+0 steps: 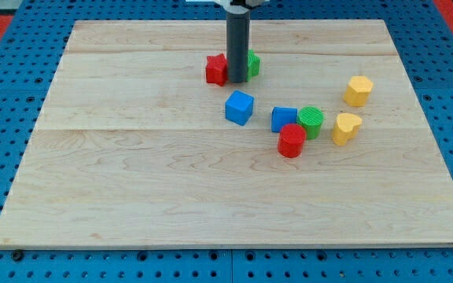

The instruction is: Place the blue cube parallel to the red star

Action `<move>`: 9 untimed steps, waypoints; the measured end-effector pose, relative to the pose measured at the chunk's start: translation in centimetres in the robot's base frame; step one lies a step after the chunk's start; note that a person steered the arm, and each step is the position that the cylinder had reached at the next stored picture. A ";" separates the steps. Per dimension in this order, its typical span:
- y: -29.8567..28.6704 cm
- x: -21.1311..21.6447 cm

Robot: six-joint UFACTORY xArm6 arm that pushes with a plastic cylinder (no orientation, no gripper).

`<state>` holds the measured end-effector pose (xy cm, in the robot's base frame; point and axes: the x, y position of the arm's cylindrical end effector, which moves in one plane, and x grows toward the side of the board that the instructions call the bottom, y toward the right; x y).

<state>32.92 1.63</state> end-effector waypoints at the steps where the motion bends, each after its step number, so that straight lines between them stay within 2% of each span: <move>1: 1.2 0.0; 3: 2.2 0.7; 4: 6.8 3.6; 5: 6.7 6.3; 9: 5.4 6.6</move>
<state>39.54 7.00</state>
